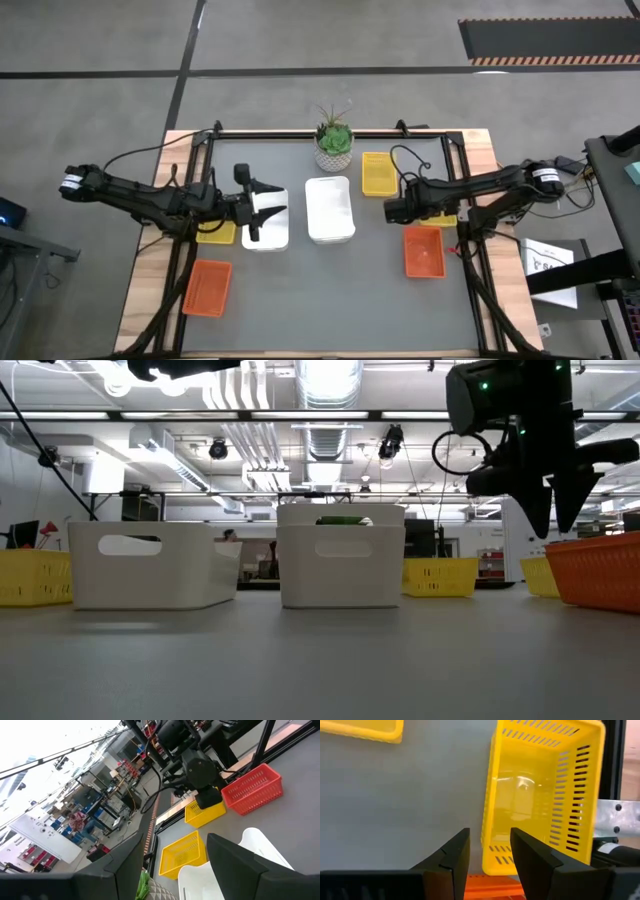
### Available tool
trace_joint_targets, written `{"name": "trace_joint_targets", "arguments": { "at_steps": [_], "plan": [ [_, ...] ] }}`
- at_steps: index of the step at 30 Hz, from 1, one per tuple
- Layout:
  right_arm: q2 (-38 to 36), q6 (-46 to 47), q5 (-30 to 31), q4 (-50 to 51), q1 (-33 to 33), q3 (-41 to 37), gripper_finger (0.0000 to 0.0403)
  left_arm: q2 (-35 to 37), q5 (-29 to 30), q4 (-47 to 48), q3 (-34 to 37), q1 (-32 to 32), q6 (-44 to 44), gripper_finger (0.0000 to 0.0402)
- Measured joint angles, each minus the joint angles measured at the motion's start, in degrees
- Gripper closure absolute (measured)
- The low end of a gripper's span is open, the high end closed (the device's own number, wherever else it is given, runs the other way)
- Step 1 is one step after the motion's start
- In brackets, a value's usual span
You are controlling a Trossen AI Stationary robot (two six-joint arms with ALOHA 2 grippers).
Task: Stack baskets by color
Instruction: Stack the right yellow bin on the top middle yellow bin
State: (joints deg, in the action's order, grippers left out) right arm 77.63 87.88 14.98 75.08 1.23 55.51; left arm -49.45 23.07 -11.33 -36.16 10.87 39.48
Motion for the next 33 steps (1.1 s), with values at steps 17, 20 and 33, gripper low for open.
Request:
{"name": "trace_joint_targets", "arguments": {
  "at_steps": [17, 20, 33],
  "plan": [
    [4.00, -0.43, 1.69, -3.19, -0.13, -0.55, 0.0268, -0.02, -0.02, -0.04, 0.02, 0.00, -0.15, 0.0201],
    [4.33, -0.45, 2.66, -4.08, -0.13, -0.55, 0.0268, -0.02, -0.02, -0.04, 0.02, 0.00, -0.17, 0.0201],
    [4.62, 0.60, 4.55, -6.17, -0.13, -2.34, 0.0268, -0.02, -0.03, -0.04, 0.04, 0.00, -0.25, 0.0201]
  ]
}}
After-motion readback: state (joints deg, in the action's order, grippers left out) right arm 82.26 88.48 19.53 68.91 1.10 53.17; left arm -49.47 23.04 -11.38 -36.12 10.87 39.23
